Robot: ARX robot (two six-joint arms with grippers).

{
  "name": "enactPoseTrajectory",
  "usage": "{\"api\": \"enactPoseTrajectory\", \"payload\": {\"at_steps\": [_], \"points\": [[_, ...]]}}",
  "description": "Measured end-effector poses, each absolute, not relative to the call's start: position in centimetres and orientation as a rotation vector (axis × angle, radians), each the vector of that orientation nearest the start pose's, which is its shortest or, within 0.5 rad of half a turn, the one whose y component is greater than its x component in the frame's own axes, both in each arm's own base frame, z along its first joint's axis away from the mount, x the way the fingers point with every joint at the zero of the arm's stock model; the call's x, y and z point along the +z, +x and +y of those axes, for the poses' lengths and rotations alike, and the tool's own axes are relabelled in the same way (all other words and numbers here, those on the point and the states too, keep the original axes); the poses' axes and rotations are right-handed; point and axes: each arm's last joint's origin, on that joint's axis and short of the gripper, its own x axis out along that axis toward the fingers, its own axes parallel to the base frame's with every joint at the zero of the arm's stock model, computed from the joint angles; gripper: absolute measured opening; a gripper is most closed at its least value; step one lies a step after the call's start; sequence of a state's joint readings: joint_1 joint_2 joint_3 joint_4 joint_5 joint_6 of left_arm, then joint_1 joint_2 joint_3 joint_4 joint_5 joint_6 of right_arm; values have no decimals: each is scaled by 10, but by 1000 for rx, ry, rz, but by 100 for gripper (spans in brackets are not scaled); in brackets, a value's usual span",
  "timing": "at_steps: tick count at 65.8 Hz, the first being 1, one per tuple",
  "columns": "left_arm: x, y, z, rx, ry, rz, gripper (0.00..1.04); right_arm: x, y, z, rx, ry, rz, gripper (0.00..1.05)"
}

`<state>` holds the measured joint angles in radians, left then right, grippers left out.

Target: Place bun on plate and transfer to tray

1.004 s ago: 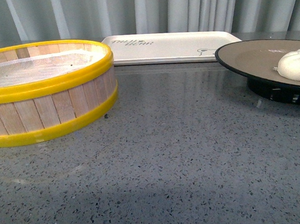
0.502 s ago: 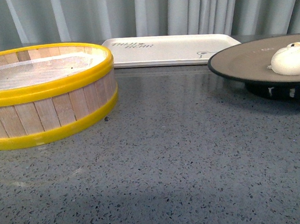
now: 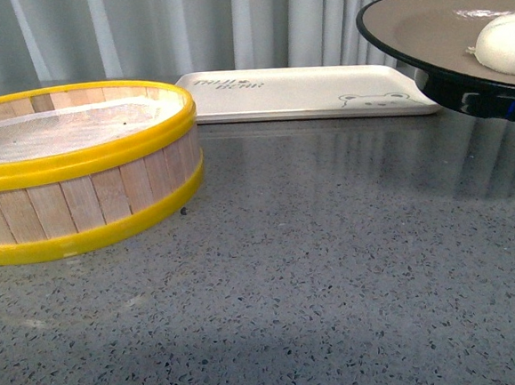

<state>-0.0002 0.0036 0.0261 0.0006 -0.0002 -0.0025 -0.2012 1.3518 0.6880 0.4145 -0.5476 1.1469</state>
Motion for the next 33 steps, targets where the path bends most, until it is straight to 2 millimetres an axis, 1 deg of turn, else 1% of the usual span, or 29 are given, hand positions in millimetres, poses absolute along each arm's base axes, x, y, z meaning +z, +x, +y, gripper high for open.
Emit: {"api": "enactPoseTrajectory", "payload": {"at_steps": [8, 13, 18, 20, 21, 24, 33], "points": [[172, 96, 0, 0, -2, -23, 98, 239, 298, -47, 157, 1241, 403, 3], [172, 96, 0, 0, -2, -23, 98, 244, 316, -51, 143, 1253, 397, 3], [172, 96, 0, 0, -2, -23, 98, 251, 339, -52, 139, 1264, 390, 3], [172, 96, 0, 0, -2, -23, 98, 254, 346, -52, 142, 1266, 390, 3], [172, 96, 0, 0, -2, -23, 98, 258, 355, -50, 150, 1266, 390, 3], [172, 96, 0, 0, -2, -23, 98, 265, 373, -47, 160, 1267, 393, 3], [172, 96, 0, 0, -2, -23, 98, 279, 410, -34, 185, 1266, 428, 3]]}}
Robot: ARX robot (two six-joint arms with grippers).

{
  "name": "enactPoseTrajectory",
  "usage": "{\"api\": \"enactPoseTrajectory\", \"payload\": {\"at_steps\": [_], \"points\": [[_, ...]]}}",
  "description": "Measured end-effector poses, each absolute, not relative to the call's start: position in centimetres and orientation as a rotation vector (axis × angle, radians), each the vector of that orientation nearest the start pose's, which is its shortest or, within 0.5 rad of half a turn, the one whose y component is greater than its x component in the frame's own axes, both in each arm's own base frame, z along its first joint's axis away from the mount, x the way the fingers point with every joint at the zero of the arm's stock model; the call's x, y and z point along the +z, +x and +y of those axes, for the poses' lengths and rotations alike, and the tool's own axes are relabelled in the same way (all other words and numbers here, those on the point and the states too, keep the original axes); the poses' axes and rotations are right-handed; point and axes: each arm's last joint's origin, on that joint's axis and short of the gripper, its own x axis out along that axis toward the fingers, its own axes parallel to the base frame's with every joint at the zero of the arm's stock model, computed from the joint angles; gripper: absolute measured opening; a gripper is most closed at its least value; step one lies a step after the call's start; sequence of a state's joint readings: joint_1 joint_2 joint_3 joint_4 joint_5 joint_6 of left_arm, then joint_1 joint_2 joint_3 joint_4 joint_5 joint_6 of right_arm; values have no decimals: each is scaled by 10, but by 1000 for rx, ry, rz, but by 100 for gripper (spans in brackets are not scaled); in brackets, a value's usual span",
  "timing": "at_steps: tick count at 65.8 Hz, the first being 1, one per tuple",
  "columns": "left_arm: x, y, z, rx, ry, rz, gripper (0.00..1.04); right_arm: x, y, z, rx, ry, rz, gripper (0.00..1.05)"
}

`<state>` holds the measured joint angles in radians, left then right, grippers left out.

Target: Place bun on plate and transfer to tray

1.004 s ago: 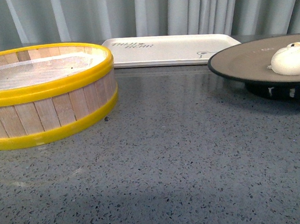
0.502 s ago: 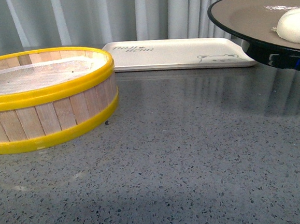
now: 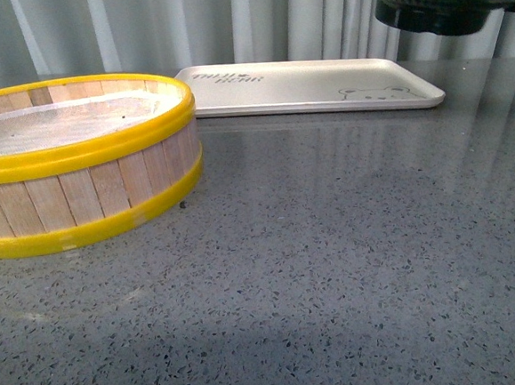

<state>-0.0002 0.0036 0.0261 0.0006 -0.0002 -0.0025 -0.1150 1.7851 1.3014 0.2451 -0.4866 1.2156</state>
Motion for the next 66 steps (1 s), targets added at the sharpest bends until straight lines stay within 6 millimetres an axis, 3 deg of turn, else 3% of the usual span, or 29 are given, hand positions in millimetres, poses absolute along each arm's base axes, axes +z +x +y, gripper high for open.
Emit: {"api": "enactPoseTrajectory", "payload": {"at_steps": [9, 23, 43, 66], "points": [[172, 96, 0, 0, -2, -23, 98, 282, 447, -21, 182, 1266, 472, 3], [172, 96, 0, 0, -2, -23, 98, 268, 496, -9, 153, 1258, 534, 3], [172, 96, 0, 0, -2, -23, 98, 257, 532, 0, 165, 1219, 590, 3], [172, 96, 0, 0, -2, -23, 98, 241, 549, -5, 145, 1216, 632, 3]]}}
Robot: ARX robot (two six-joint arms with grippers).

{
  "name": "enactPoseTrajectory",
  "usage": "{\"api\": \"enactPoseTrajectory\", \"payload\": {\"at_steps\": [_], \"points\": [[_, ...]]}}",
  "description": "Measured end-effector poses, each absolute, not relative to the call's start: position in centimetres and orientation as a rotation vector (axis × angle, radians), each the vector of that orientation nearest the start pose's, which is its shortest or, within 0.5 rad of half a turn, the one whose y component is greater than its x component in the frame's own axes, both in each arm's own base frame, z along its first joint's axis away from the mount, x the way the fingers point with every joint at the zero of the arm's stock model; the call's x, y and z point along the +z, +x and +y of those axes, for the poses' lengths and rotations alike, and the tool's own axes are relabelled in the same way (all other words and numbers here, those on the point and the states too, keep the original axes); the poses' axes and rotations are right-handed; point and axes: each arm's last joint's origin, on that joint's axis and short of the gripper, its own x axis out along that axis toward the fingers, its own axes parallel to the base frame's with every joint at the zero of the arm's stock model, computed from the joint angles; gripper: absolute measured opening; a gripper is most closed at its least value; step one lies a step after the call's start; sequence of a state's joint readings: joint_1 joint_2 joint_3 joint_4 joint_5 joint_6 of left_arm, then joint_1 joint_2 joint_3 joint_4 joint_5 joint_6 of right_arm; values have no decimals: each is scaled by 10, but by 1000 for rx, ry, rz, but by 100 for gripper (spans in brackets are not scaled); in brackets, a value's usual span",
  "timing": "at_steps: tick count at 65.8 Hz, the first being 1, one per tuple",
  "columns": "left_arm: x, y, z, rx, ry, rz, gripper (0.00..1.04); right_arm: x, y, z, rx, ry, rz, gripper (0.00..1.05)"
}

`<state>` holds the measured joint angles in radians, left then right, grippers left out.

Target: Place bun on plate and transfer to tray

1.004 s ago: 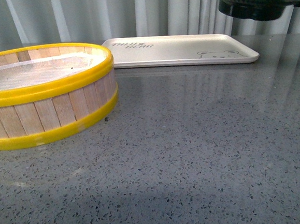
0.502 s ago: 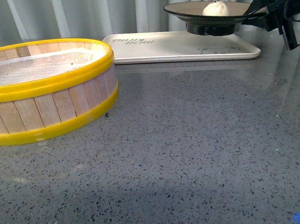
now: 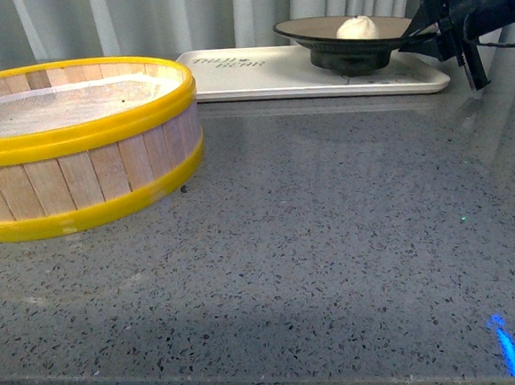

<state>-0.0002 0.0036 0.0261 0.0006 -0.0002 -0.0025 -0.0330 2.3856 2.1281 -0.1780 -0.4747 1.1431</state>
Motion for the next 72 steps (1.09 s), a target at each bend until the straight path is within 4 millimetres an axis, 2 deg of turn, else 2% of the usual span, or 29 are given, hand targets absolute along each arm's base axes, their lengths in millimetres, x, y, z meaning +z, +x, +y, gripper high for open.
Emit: {"api": "enactPoseTrajectory", "payload": {"at_steps": [43, 72], "points": [[172, 96, 0, 0, -2, -23, 98, 238, 547, 5, 140, 1194, 670, 4], [172, 96, 0, 0, -2, -23, 98, 244, 548, 6, 151, 1203, 658, 75]]}}
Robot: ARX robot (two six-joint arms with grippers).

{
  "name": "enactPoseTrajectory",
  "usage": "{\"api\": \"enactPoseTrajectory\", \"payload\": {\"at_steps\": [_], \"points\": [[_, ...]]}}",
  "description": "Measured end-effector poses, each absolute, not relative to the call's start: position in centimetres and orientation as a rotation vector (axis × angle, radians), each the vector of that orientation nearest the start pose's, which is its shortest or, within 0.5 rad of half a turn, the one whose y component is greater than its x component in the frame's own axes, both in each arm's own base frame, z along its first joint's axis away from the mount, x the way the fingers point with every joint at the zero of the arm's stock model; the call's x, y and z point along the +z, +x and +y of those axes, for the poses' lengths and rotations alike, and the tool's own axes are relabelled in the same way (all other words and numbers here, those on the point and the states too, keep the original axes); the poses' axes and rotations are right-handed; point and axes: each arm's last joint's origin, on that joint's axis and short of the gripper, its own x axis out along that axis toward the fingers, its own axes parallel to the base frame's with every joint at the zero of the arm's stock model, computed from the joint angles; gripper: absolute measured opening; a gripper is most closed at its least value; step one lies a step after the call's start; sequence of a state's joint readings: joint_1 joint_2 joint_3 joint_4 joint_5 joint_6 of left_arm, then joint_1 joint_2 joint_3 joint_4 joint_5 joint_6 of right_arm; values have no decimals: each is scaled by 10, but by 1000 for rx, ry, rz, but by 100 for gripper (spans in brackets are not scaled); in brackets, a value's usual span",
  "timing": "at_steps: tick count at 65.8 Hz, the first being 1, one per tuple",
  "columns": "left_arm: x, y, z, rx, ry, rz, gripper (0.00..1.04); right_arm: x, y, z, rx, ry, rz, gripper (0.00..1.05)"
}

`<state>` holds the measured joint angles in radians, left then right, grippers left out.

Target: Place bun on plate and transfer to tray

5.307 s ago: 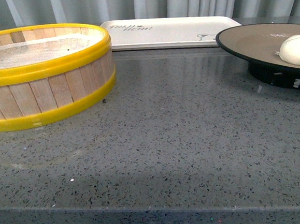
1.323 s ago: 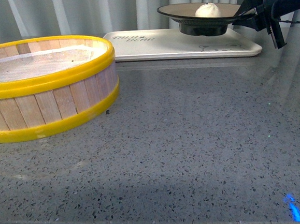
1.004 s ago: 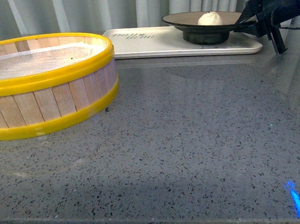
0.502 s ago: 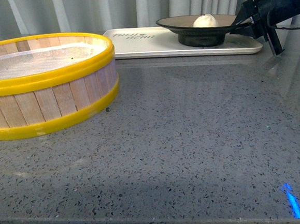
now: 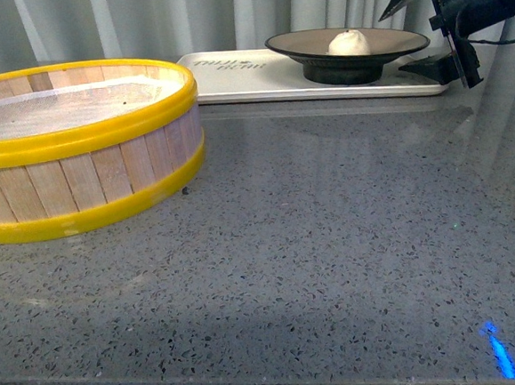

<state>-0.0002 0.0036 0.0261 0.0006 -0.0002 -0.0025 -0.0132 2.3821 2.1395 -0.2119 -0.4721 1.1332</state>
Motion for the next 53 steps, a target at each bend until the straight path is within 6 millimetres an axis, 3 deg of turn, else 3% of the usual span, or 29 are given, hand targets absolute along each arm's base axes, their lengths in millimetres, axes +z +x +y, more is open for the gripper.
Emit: {"api": "enactPoseTrajectory", "payload": {"at_steps": [10, 33, 45, 53], "points": [[172, 96, 0, 0, -2, -23, 98, 248, 547, 6, 155, 1209, 651, 98], [172, 96, 0, 0, -2, -23, 98, 260, 527, -4, 152, 1229, 614, 96], [172, 96, 0, 0, -2, -23, 98, 274, 493, -18, 124, 1228, 546, 96], [172, 96, 0, 0, -2, -23, 98, 283, 457, -31, 14, 1137, 427, 96]]}}
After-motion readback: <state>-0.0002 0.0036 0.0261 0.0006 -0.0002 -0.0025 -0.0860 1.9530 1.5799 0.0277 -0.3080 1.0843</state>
